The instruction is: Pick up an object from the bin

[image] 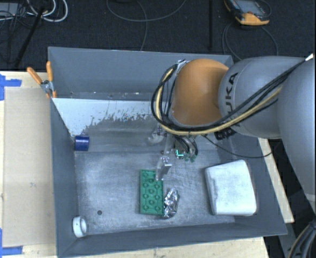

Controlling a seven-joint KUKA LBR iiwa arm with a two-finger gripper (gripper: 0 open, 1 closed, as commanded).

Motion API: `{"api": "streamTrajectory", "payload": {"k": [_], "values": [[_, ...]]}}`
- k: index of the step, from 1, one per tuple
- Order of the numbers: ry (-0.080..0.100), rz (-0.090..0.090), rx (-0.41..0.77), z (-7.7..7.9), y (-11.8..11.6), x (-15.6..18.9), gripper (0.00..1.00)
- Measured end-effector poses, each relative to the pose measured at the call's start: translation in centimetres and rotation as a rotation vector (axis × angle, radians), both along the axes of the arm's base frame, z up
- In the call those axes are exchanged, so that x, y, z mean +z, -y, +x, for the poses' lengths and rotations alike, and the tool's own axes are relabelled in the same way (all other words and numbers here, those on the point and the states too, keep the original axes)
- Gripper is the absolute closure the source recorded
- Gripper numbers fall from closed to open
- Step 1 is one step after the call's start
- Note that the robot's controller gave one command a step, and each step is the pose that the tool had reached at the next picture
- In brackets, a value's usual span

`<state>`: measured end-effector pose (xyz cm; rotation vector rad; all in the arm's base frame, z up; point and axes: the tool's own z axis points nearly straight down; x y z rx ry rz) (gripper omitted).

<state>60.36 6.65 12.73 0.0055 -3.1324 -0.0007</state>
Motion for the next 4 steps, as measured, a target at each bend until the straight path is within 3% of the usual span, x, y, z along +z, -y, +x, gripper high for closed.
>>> {"api": "streamTrajectory", "payload": {"k": [1, 2, 3, 4], "values": [[0.026, 0.004, 0.081, -4.4, 0.6, -5.0, 0.00], [0.028, 0.004, 0.080, -4.3, 0.6, -4.8, 1.00], [0.019, 0.000, 0.084, -1.7, 2.1, 5.7, 1.00], [0.015, 0.002, 0.526, -1.8, 0.4, 16.1, 1.00]]}}
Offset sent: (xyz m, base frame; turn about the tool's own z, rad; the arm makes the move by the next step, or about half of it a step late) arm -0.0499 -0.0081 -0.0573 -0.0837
